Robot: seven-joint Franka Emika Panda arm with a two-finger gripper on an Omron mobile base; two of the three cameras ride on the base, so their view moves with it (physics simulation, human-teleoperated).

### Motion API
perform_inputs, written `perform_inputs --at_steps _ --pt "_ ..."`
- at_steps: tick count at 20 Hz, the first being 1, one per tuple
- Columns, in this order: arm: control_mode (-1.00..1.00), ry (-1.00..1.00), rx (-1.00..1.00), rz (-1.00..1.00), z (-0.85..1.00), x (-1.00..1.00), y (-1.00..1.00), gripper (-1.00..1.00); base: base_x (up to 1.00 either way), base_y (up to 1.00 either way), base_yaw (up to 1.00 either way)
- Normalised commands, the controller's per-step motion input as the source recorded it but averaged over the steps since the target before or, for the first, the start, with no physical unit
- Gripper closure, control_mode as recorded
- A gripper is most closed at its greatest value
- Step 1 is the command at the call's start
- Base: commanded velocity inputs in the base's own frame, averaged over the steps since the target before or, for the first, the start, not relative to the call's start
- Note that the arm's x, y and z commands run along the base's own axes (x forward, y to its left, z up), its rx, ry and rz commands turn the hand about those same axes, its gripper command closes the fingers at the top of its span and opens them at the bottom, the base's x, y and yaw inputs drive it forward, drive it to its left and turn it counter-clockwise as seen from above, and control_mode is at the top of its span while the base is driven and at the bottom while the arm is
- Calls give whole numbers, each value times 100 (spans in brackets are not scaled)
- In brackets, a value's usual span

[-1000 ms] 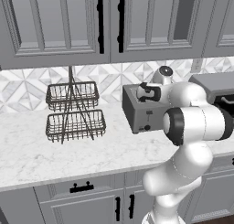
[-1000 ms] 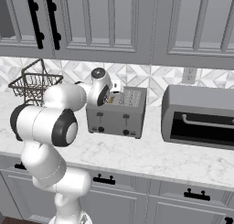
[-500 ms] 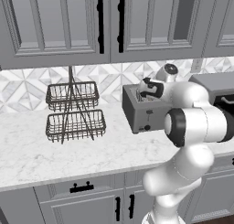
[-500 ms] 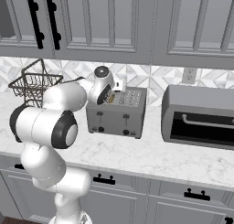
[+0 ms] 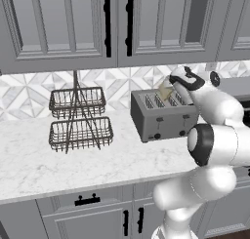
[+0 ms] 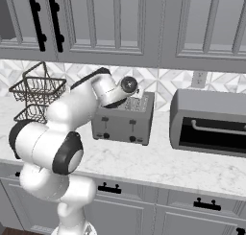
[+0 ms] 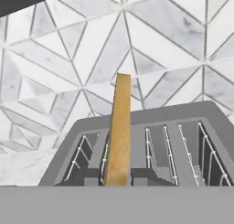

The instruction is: Start the toaster. Once the lever pops up, take the bread to the plate on the dining counter.

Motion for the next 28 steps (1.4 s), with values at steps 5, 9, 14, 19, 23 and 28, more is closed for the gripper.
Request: perform_inputs --at_steps 5,9,14,19,23,28 --pt "-100 -30 11 0 52 -89 -33 100 0 0 0" --pt "-100 -9 -7 5 55 -100 -17 100 0 0 0" --pt "-100 -1 -22 13 80 -100 0 100 0 0 0" --pt "-100 0 -44 11 56 -100 13 100 0 0 0" --pt "-100 7 -62 2 4 -82 77 100 0 0 0" --pt "-100 1 -32 0 -17 -34 63 100 0 0 0"
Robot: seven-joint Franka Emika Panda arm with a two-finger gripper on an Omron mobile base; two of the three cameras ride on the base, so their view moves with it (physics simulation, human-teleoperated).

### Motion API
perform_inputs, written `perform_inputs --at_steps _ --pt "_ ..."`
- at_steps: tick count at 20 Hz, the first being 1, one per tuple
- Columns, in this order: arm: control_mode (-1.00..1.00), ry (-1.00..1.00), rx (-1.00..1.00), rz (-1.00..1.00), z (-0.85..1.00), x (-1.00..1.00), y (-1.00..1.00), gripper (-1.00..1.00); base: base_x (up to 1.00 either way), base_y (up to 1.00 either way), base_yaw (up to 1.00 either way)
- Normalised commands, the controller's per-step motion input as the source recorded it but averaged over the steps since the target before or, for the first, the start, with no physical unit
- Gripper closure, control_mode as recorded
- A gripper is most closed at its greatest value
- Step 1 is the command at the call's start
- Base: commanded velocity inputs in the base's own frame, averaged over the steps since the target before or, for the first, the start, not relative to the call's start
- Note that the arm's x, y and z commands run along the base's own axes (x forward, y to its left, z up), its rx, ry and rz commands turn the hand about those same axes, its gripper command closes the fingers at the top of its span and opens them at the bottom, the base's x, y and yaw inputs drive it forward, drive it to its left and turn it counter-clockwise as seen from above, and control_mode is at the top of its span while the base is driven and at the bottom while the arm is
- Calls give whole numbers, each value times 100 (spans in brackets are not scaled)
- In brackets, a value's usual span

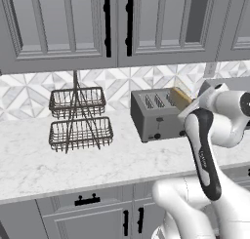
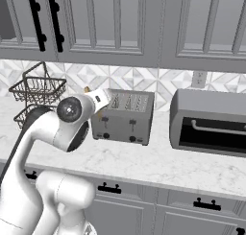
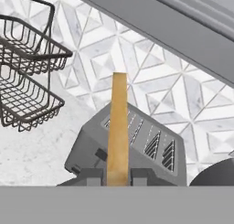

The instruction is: Start the toaster. Once the lever pops up, take the bread to the plate on the dining counter.

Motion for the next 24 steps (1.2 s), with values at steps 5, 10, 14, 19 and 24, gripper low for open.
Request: perform_inputs --at_steps 5,10,14,19,24 --pt "-100 -4 -6 0 -10 -22 12 100 0 0 0" --pt "100 -3 -4 -1 -1 -15 13 100 -17 13 -5" --pt "100 0 0 0 0 0 0 100 -51 17 -42" --pt "100 0 0 0 0 0 0 100 -38 1 -83" --pt "100 0 0 0 0 0 0 100 -3 0 -95"
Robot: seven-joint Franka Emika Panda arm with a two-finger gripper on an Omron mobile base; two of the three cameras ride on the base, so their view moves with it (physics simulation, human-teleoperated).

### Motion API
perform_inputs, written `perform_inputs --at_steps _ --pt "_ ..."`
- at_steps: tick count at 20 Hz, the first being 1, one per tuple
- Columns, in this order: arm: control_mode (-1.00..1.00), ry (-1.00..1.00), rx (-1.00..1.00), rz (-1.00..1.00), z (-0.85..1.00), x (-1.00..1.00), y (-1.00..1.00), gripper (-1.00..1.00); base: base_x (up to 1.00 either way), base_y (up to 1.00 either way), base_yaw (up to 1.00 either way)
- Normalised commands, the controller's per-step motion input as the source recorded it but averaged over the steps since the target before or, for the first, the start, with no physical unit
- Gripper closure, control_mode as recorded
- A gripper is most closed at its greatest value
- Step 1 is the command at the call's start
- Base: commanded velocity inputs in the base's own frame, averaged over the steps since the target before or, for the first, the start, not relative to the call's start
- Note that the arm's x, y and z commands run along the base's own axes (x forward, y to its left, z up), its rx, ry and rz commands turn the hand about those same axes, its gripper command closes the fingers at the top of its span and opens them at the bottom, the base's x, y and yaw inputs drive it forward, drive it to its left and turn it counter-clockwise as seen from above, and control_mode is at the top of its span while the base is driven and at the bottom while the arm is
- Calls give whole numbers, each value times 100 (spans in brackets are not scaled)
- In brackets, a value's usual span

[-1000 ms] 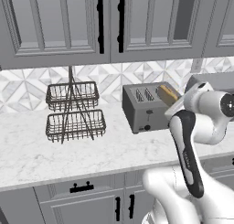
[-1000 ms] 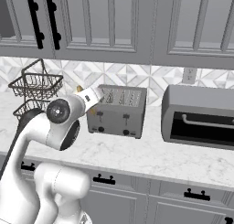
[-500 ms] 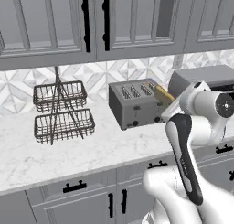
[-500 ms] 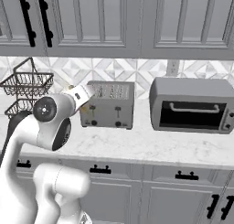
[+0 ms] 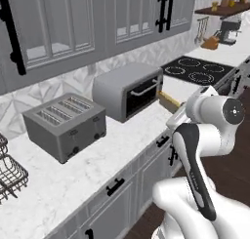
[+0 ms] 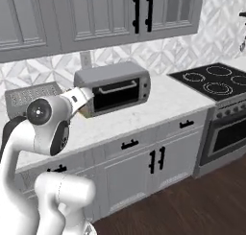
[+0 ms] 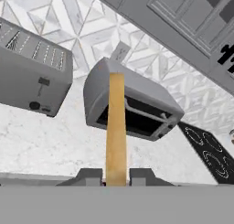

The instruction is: Start the toaster. Once the lever pops up, take the bread to the plate on the dining counter.

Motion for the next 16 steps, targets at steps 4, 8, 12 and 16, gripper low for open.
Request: perform_inputs --at_steps 4,8,12,16 --pt "100 0 0 0 0 0 0 100 3 -10 -96" --pt "100 0 0 0 0 0 0 100 9 -12 -97" --pt "100 0 0 0 0 0 0 100 25 -17 -89" --pt "100 0 0 0 0 0 0 100 49 -21 -80"
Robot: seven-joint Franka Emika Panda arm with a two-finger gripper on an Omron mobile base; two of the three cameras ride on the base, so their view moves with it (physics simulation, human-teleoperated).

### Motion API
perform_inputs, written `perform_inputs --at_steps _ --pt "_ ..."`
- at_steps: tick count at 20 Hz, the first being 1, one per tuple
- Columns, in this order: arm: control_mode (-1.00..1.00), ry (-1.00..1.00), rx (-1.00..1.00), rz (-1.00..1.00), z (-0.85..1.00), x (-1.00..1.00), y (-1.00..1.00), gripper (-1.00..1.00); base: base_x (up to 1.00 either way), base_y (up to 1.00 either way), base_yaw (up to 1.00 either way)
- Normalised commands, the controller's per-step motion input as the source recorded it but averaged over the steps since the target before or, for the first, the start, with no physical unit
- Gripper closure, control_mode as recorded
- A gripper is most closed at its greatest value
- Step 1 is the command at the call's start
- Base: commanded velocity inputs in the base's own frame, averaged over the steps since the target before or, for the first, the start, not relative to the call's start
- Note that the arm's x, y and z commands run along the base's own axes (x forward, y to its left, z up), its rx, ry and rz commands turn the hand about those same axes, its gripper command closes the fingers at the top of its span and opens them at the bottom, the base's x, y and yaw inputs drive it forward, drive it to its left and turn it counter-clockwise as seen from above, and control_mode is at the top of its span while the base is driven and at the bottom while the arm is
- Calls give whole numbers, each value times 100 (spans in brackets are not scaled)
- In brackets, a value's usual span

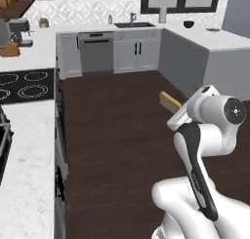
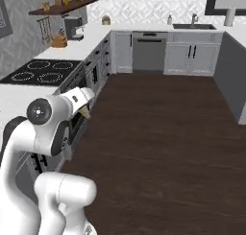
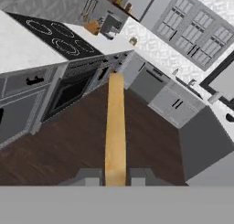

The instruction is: Start the toaster. Once the lever pops up, take the bread to the plate on the dining counter.

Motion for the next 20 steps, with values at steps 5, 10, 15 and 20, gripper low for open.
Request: perform_inputs --at_steps 5,10,15,20 --pt "100 0 0 0 0 0 0 100 86 -22 -66" --pt "100 0 0 0 0 0 0 100 100 -23 -47" --pt "100 0 0 0 0 0 0 100 100 -25 -40" --pt "100 0 0 0 0 0 0 100 100 -7 -36"
